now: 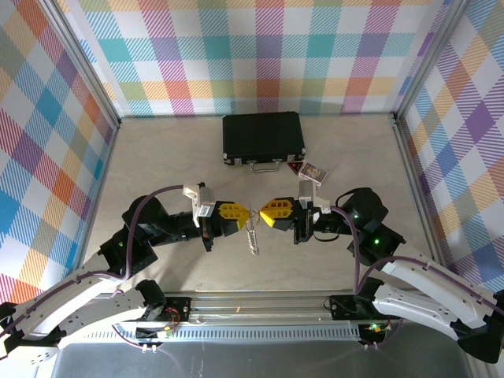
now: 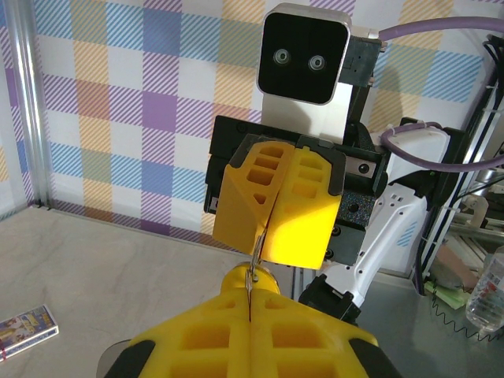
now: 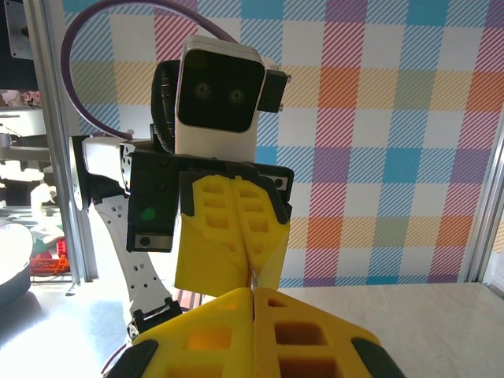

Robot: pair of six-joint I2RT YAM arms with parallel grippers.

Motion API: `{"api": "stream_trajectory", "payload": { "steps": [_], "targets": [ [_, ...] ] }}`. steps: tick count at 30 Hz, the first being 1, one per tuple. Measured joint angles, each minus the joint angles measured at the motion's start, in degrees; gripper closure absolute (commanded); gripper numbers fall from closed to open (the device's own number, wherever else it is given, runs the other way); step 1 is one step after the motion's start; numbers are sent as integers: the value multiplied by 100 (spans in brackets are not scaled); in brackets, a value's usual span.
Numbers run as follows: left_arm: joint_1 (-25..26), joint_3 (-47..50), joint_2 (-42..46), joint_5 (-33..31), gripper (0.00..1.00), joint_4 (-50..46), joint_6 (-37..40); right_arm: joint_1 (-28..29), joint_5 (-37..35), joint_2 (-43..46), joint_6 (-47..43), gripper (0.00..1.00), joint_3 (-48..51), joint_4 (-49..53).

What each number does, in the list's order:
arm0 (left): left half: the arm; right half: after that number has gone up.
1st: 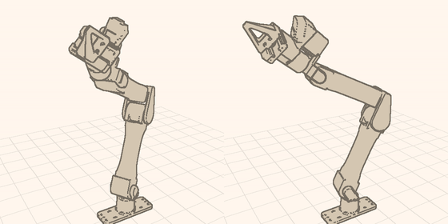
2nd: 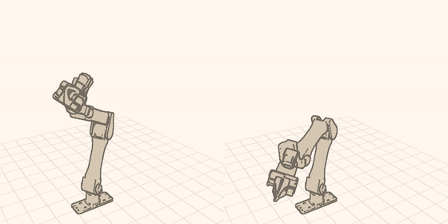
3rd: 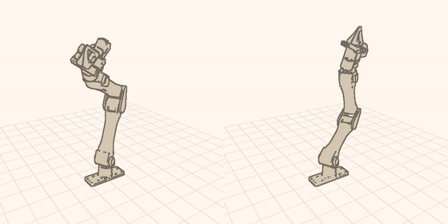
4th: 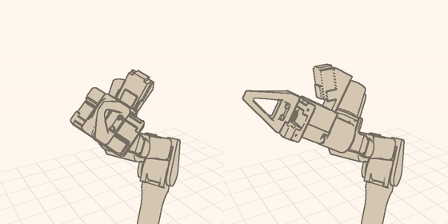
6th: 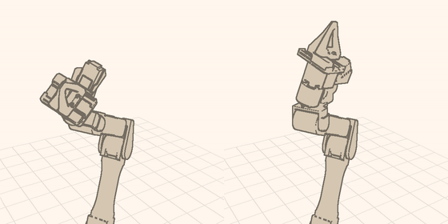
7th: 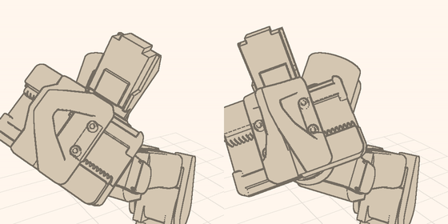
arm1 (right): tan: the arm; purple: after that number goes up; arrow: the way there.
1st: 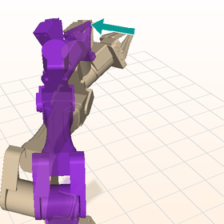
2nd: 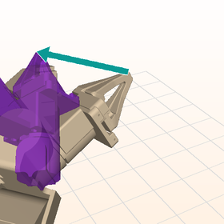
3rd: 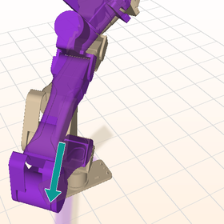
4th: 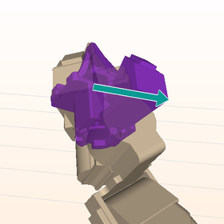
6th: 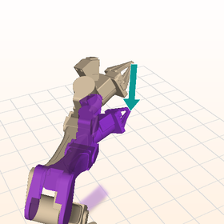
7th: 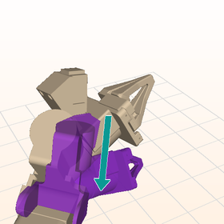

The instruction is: Put the keys on the keyring

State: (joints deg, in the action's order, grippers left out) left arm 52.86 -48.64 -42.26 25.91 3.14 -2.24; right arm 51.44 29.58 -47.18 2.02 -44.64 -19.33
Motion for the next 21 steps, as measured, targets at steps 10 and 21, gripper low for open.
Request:
{"api": "stream_trajectory", "payload": {
  "steps": [10,21],
  "targets": [
    [0,0,-9,20,100,7,-13,63,42,-46,-144,100,4,11],
    [0,0,-44,-2,100,2,-11,79,101,-74,-164,100,9,103]
  ]
}}
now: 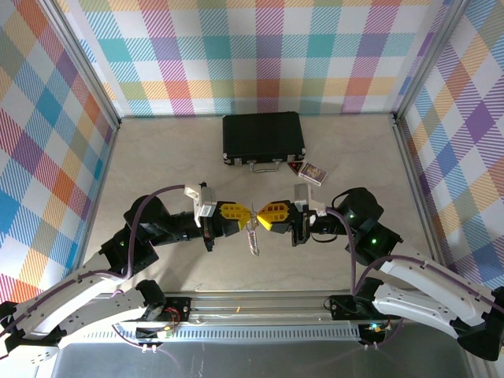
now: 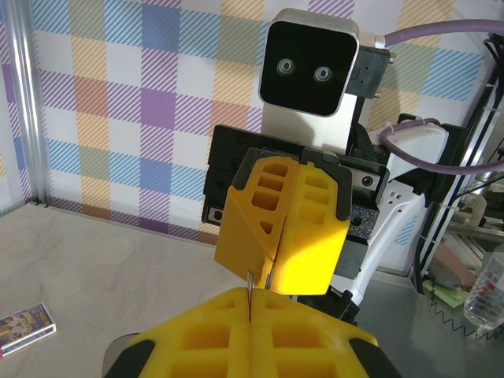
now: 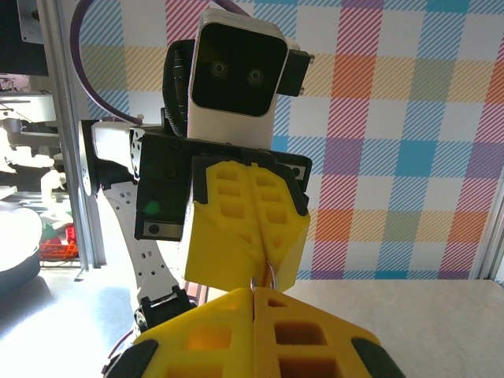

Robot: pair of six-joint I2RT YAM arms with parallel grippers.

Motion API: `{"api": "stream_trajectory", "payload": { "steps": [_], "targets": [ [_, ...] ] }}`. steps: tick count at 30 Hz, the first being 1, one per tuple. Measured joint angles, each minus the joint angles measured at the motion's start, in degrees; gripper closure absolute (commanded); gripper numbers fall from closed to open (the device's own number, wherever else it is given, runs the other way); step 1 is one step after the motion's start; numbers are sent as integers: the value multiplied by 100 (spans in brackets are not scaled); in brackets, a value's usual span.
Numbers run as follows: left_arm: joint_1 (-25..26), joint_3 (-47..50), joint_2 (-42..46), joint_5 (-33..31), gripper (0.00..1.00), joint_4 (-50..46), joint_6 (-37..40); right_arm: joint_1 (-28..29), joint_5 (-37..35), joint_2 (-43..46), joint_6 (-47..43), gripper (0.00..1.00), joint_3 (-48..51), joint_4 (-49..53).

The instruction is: Put the keys on the keyring

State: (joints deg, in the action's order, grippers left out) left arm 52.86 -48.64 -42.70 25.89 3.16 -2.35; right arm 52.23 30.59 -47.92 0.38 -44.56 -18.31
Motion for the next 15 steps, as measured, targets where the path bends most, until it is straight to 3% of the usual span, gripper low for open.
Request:
{"api": "stream_trajectory", "payload": {
  "steps": [6,15],
  "targets": [
    [0,-79,-17,-470,100,-398,68,0,-369,334,28,100,0,664],
    [0,66,278,-1394,100,-944,72,0,-1473,568,588,100,201,2295]
  ]
}}
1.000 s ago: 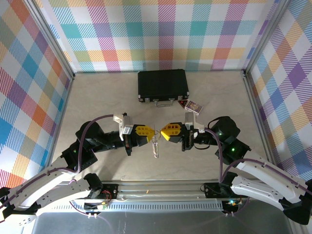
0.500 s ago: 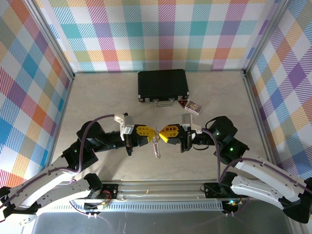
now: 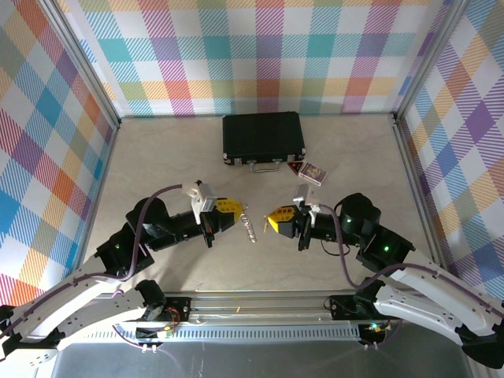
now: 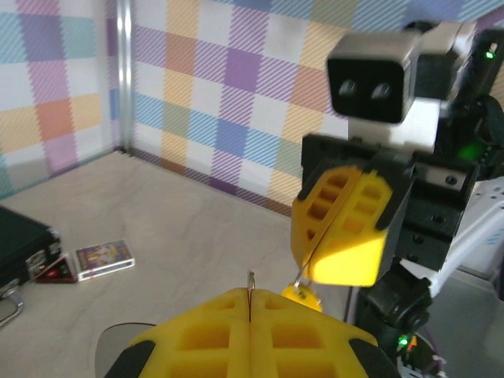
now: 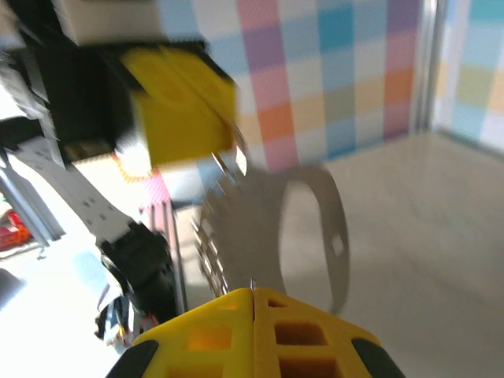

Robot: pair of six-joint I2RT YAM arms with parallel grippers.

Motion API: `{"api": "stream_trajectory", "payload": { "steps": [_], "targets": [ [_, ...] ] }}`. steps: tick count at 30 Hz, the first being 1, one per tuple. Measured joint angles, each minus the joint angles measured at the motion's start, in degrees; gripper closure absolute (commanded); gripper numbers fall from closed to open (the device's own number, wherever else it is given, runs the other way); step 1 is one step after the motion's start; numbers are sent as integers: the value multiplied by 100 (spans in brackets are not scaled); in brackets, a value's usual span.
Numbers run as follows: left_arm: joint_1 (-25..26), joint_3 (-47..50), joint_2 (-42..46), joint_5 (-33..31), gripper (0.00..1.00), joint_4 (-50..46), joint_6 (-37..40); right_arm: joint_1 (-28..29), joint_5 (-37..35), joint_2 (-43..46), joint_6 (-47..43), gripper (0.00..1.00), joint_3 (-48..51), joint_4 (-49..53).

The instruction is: Put the keys on the keyring

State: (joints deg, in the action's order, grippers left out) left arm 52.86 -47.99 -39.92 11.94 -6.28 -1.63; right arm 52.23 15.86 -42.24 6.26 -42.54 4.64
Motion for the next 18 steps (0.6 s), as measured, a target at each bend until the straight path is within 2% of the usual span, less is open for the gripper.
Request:
{"api": "stream_trajectory", "payload": {
  "steps": [8,18],
  "targets": [
    [0,293,533,-638,100,-509,11,0,-1060,-190,763,100,968,1191],
    [0,564,730,-826,100,-717,79,-2,-1923,-1248,1878,100,1615,1123]
  ]
}}
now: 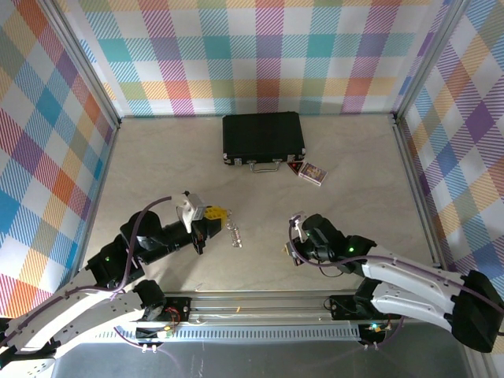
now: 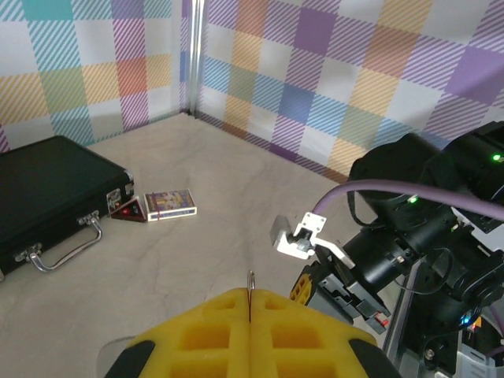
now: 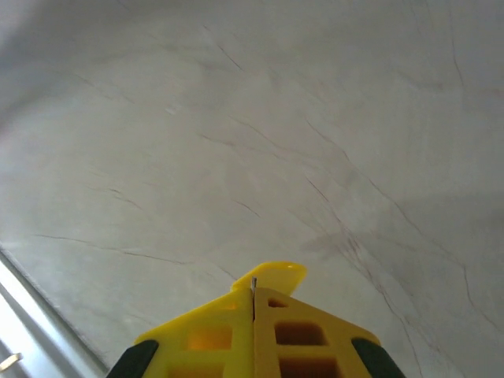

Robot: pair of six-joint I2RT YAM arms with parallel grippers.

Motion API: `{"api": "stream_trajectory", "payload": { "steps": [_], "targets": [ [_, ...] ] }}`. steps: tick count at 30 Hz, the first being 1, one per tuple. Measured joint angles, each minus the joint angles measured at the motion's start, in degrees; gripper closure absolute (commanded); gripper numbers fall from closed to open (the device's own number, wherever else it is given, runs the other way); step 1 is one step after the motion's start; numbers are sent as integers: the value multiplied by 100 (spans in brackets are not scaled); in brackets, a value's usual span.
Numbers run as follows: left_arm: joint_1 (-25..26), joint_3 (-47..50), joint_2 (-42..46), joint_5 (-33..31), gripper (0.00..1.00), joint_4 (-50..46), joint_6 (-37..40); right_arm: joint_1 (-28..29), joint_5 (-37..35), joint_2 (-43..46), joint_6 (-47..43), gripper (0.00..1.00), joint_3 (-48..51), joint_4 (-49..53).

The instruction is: Put the keys on the keyring

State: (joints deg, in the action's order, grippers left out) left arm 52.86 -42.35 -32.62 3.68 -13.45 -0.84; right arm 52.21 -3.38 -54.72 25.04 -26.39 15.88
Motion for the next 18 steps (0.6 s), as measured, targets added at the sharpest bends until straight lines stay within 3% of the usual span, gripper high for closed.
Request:
{"api": "stream_trajectory", "payload": {
  "steps": [15,18],
  "targets": [
    [0,247,13,31,100,48,70,0,151,-1858,874,100,-20,-935],
    [0,258,13,31,100,46,85,0,225,-2057,887,95,-140,-1034]
  ]
}}
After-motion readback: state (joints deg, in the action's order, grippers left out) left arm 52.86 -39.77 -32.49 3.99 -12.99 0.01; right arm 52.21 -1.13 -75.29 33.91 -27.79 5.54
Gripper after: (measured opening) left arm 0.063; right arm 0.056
